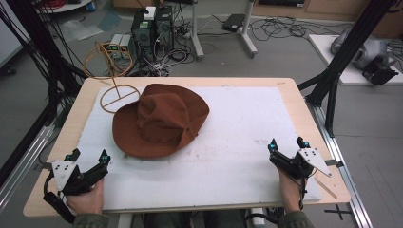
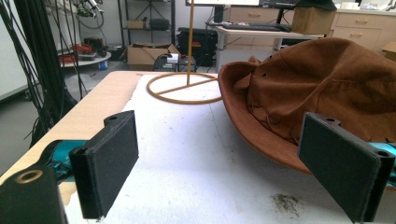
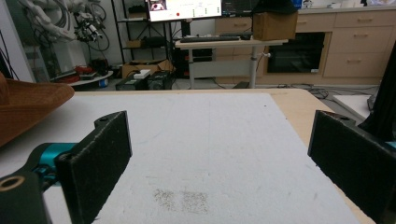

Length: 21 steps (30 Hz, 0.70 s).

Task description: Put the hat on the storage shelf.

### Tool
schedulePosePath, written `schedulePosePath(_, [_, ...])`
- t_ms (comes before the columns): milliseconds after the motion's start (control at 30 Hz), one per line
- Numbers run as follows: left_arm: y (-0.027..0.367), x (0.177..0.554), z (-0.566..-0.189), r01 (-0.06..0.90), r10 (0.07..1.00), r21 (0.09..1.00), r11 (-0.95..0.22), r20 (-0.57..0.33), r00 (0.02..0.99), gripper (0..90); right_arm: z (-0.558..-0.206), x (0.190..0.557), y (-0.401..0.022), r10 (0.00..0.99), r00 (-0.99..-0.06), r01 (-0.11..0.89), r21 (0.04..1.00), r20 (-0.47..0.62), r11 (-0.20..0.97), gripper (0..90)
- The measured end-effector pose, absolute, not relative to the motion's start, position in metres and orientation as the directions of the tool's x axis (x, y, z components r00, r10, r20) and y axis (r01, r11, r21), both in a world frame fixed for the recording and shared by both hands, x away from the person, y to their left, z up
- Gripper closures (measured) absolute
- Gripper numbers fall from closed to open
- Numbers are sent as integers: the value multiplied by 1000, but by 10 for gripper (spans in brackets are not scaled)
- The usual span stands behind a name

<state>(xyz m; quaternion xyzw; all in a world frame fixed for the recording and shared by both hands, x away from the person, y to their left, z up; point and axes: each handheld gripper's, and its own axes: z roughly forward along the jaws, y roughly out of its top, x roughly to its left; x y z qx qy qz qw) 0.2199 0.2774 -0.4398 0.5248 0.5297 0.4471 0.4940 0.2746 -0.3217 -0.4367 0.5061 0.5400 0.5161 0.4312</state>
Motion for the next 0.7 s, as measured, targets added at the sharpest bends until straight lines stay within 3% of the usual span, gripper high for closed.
schedulePosePath(533, [278,221,-437,112,995,992,58,-67,79,135,-436,274,-323,992,-114,100,994,62,-51,54])
schedulePosePath(700, [277,219,-430,93,993,995,25,-35,110,143,-436,274,-323,991,-114,95,994,64,-53,54])
